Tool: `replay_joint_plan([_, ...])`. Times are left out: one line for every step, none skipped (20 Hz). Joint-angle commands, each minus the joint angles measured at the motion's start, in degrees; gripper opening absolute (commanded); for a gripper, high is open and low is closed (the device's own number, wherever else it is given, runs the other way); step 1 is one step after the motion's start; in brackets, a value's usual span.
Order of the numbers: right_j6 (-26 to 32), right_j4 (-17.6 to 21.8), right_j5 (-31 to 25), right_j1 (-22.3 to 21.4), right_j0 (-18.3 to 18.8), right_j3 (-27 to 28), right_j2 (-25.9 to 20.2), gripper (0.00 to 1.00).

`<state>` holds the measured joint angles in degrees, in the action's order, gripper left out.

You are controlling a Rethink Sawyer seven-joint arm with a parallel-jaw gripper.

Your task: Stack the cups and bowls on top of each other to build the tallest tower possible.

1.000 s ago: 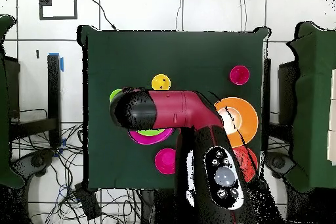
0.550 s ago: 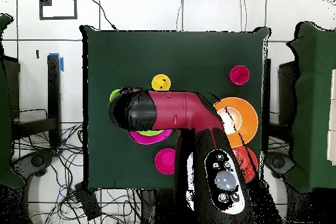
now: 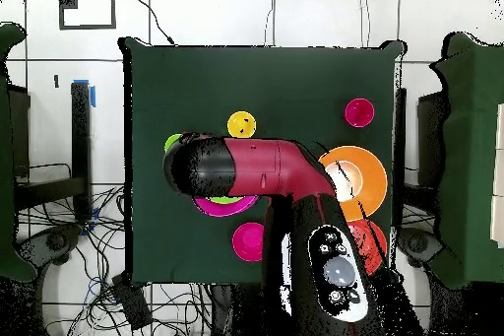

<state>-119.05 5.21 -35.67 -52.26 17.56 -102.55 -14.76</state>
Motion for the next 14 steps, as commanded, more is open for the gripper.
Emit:
replay_joint_plan([-3.16, -1.47, 1.66, 0.13, 1.71, -4.52, -1.34, 1.0])
replay_joint_plan([-2.8, -1.49, 1.08, -0.1, 1.85, -4.32, -1.33, 1.0])
replay_joint_plan([-2.51, -1.27, 0.63, -0.03, 1.88, -3.88, -1.18, 1.0])
replay_joint_plan([-2.11, -1.04, 0.5, 0.19, 2.07, -3.57, -1.16, 1.0])
replay_joint_plan([-1.71, -0.84, 0.49, 0.47, 2.33, -3.33, -1.2, 1.0])
replay_joint_plan([-1.3, -0.71, 0.44, 0.61, 2.65, -3.2, -1.34, 1.0])
replay_joint_plan([-0.88, -0.58, 0.39, 0.74, 2.96, -3.06, -1.48, 1.0])
replay_joint_plan([-0.5, -0.55, 0.06, 0.69, 3.27, -2.94, -1.61, 1.0])
replay_joint_plan([-0.2, -0.6, -0.4, 0.51, 3.57, -2.87, -1.75, 1.0])
replay_joint_plan([0.08, -0.68, -0.98, 0.31, 3.8, -2.68, -1.9, 1.0])
replay_joint_plan([0.35, -0.85, -1.52, 0.03, 4.12, -2.64, -2.08, 1.0])
replay_joint_plan([0.59, -1.07, -1.99, -0.39, 4.43, -2.76, -2.28, 1.0])
replay_joint_plan([0.96, -1.38, -2.35, -0.83, 4.93, -3.02, -2.58, 1.0])
replay_joint_plan([1.36, -1.74, -2.83, -1.37, 5.44, -3.33, -2.9, 1.0])
